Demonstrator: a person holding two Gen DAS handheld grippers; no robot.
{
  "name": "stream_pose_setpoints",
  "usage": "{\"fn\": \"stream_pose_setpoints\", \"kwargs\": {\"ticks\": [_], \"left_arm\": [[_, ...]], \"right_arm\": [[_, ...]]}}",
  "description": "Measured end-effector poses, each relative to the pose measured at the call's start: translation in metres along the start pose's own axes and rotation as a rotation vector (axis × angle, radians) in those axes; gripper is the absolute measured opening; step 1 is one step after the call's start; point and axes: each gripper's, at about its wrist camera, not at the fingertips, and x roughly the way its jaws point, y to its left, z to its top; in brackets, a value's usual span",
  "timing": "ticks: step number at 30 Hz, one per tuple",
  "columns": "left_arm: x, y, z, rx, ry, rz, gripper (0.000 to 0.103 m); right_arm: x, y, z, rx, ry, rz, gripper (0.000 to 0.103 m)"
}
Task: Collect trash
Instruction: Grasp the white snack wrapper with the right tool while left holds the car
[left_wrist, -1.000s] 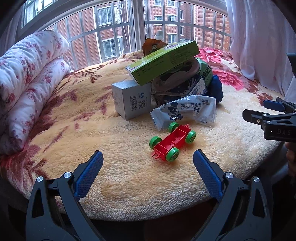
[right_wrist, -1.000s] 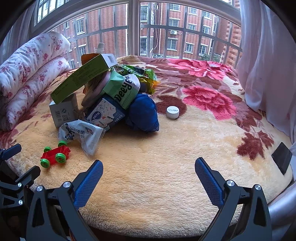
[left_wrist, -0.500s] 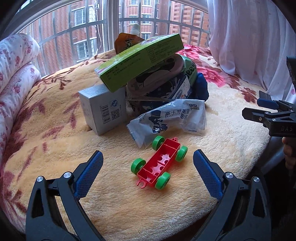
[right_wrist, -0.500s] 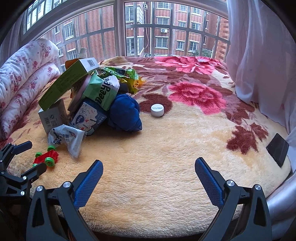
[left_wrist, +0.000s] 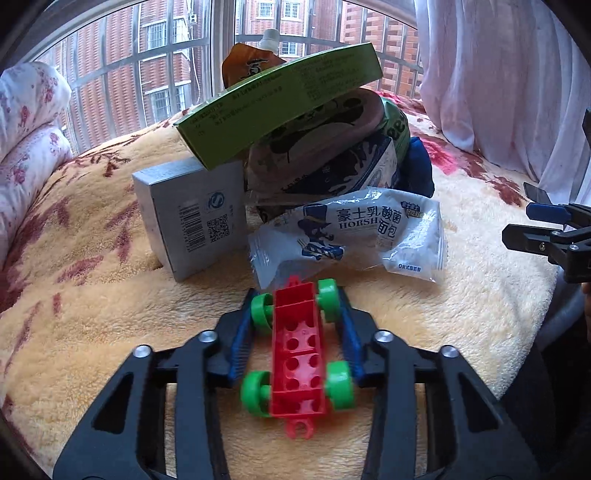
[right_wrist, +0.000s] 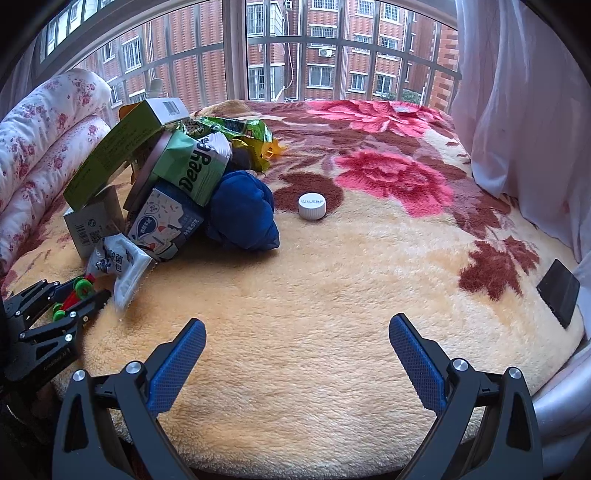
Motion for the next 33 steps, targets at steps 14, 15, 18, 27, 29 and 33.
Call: {"fn": "stream_pose_setpoints", "kwargs": {"ticks": [14, 15, 18, 27, 29, 33], "left_arm": [[-0.049, 0.009, -0.015, -0.088, -0.061, 0.086, 0.038], [-0.054, 0.009, -0.017, -0.090, -0.064, 0.099, 0.038], [-0.068, 0.010, -0.022, -0.099, -0.077, 0.155, 0.038], [-0.092, 0.012, -0.032, -0.127, -0.099, 0.234, 0.038], [-0.092, 0.012, -0.034, -0.133, -0.096, 0.228, 0.038], [-0.088, 0.014, -0.037, -0.146, -0.083, 0.208, 0.038]], "right_arm": [[-0.011, 0.038, 0.007, -0.106, -0.055, 0.202, 0.098], [-0.011, 0.042, 0.009, -0.109, -0.058, 0.234, 0.098], [-0.010, 0.054, 0.015, -0.119, -0.064, 0.339, 0.098], [0.013, 0.074, 0.027, -0.140, -0.037, 0.472, 0.098], [0.020, 0.077, 0.028, -0.148, -0.022, 0.478, 0.097], [0.033, 0.084, 0.029, -0.139, 0.019, 0.505, 0.085]]}}
